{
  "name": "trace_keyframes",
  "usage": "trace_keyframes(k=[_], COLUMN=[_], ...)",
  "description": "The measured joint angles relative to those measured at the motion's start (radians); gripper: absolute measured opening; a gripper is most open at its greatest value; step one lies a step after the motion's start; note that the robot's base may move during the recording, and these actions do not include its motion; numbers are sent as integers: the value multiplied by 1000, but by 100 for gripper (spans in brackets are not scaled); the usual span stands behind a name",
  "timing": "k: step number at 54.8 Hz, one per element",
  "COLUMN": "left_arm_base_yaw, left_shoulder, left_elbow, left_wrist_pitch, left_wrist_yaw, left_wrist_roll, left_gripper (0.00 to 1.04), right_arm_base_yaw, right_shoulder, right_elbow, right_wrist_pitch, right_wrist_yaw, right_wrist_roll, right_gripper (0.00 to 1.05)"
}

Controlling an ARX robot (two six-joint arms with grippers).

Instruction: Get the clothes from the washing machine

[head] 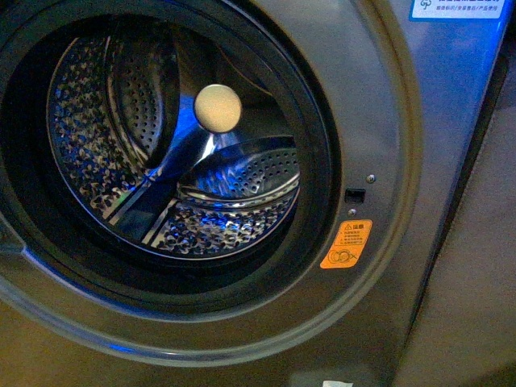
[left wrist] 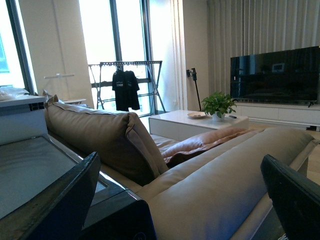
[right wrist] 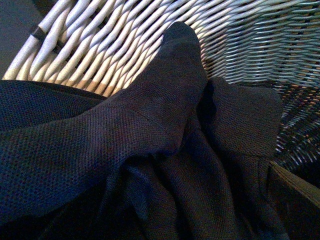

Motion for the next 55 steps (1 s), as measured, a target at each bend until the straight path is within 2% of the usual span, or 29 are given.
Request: trace_keyframes(k=[8, 18, 27, 37, 43, 50, 55], left_arm_base_yaw=[0, 0, 0, 0, 0, 0, 0], left_shoulder=[0, 0, 0, -1, -1, -2, -2], left_elbow=[0, 0, 0, 0, 0, 0, 0], left_wrist_pitch=[0, 0, 0, 0, 0, 0, 0], left_wrist_yaw=[0, 0, 0, 0, 0, 0, 0], left_wrist_roll=[0, 0, 0, 0, 0, 0, 0], left_gripper=[98, 98, 98, 98, 98, 98, 98], right_arm_base_yaw=[-26, -88, -165, -196, -196, -200, -203], right_shoulder=[0, -31, -150, -212, -233, -264, -319], right_elbow=[27, 34, 54, 185, 225, 279, 312], right_wrist_pitch=[-37, 32, 48, -134, -176, -115, 2], right_wrist_yaw=[-12, -14, -74, -190, -214, -247, -297], right_wrist_roll=[124, 252, 343, 487, 496, 556, 646], right_gripper=[97, 97, 97, 97, 97, 97, 97])
